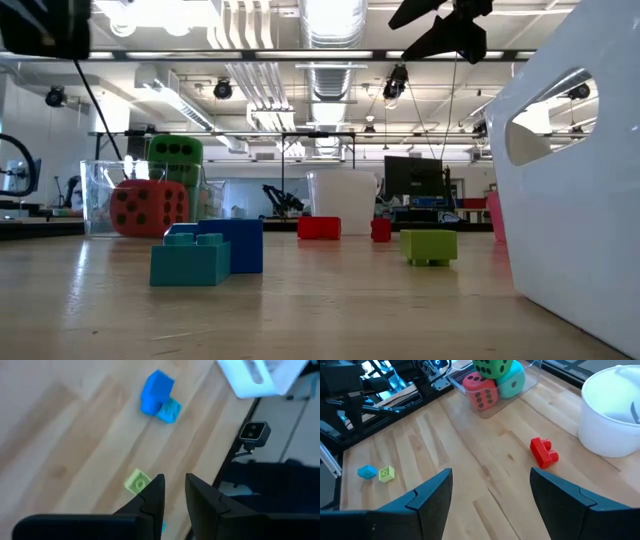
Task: Pick & Place Toys
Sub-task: Put the light green game piece into the pink bin
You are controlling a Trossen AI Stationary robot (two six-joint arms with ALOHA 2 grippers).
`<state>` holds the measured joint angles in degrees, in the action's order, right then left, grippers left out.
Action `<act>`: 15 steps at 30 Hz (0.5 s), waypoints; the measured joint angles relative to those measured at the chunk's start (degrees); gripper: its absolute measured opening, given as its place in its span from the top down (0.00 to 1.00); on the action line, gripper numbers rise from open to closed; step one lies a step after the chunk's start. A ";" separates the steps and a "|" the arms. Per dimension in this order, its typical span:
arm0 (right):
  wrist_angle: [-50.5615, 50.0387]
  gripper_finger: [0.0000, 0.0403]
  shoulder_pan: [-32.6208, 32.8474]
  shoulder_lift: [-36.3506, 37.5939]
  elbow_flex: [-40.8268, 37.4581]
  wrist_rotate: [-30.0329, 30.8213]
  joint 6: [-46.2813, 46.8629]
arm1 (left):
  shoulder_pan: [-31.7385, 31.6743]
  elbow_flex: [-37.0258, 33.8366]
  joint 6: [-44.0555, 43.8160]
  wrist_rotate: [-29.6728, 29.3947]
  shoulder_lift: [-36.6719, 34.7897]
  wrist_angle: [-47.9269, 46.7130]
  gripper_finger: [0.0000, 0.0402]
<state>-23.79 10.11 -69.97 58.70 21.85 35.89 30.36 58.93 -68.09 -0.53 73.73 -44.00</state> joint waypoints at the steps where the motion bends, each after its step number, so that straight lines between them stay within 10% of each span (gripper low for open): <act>1: -0.02 0.36 0.00 0.01 0.00 0.00 -0.28 | 0.43 -0.25 -3.15 0.22 0.04 -0.11 0.80; 15: -3.87 0.36 -0.04 0.13 0.00 0.17 -2.73 | 6.12 -1.19 -29.64 1.65 4.91 -0.77 0.80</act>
<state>-27.66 10.07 -69.84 58.70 22.02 33.16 36.48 57.74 -97.73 1.13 78.64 -44.77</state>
